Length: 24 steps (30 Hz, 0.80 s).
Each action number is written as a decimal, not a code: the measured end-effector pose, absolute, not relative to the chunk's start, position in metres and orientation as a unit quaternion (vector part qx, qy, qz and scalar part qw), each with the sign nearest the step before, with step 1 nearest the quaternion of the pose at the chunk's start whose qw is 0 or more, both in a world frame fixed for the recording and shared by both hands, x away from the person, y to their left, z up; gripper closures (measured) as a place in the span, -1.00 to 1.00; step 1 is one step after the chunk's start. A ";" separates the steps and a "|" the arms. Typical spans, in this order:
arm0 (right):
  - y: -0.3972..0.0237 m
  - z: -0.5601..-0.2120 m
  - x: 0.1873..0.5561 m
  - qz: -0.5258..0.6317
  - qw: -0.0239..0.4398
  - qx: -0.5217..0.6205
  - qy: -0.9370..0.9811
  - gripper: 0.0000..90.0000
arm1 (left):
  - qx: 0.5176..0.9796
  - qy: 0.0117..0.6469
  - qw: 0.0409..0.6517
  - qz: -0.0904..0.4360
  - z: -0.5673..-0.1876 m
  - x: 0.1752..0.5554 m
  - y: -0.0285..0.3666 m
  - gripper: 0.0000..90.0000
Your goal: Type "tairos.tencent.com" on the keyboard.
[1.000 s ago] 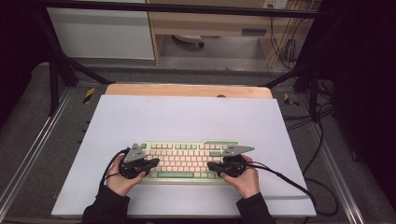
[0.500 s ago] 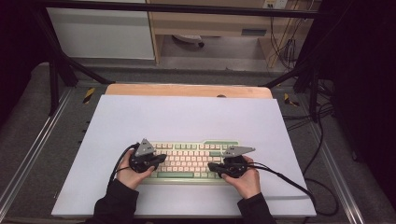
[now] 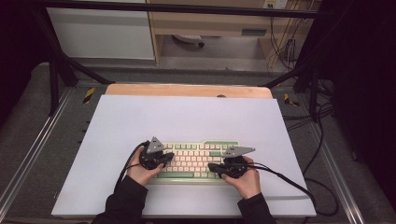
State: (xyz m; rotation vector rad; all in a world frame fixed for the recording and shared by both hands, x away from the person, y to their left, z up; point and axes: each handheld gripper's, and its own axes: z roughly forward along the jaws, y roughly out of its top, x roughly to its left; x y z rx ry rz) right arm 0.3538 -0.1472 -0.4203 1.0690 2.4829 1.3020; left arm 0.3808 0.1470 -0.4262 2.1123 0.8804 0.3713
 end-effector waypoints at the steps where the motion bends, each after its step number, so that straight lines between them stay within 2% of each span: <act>1: -0.147 -0.420 0.354 0.433 0.070 0.356 0.825 1.00 | 0.835 0.348 0.400 0.147 -0.427 0.381 0.147 1.00; 15: -0.147 -0.421 0.354 0.432 0.069 0.358 0.825 1.00 | 0.836 0.345 0.400 0.147 -0.432 0.380 0.147 1.00; 24: -0.147 -0.421 0.354 0.433 0.071 0.357 0.825 1.00 | 0.834 0.336 0.411 0.151 -0.423 0.372 0.153 1.00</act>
